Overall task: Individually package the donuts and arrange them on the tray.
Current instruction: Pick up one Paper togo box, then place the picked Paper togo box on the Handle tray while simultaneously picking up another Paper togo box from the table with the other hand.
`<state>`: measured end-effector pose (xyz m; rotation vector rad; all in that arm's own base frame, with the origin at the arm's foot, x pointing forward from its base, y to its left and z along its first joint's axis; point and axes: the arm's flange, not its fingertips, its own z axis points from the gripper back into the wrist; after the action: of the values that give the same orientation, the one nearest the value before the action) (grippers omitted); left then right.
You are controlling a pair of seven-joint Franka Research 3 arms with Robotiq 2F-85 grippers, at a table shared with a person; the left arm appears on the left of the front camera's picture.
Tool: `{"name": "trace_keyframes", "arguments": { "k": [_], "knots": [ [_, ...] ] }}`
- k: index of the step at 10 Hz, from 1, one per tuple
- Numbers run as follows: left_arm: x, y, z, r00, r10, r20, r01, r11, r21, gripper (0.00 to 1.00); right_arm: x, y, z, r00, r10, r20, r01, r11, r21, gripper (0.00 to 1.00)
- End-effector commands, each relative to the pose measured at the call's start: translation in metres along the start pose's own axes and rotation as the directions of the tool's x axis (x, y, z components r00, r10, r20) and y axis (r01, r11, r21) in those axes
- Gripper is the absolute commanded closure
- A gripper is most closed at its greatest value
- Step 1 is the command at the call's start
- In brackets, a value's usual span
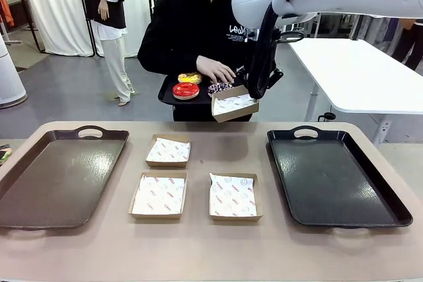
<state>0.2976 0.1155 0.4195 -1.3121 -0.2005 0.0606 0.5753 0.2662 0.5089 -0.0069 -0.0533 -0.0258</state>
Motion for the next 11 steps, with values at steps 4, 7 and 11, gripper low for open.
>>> {"name": "trace_keyframes", "arguments": {
  "k": [4,7,11],
  "knots": [
    [-0.0007,-0.0007,0.0019,1.0,-0.009,0.003,0.009,1.0,-0.01,0.0,-0.0094,0.0003,0.005,1.0,-0.023,0.01,0.022,1.0,0.007,1.0],
    [-0.0007,-0.0007,0.0019,1.0,-0.009,0.003,0.009,1.0,-0.01,0.0,-0.0094,0.0003,0.005,1.0,-0.023,0.01,0.022,1.0,0.007,1.0],
    [-0.0007,-0.0007,0.0019,1.0,-0.009,0.003,0.009,1.0,-0.01,0.0,-0.0094,0.0003,0.005,1.0,-0.023,0.01,0.022,1.0,0.007,1.0]
  ]
}}
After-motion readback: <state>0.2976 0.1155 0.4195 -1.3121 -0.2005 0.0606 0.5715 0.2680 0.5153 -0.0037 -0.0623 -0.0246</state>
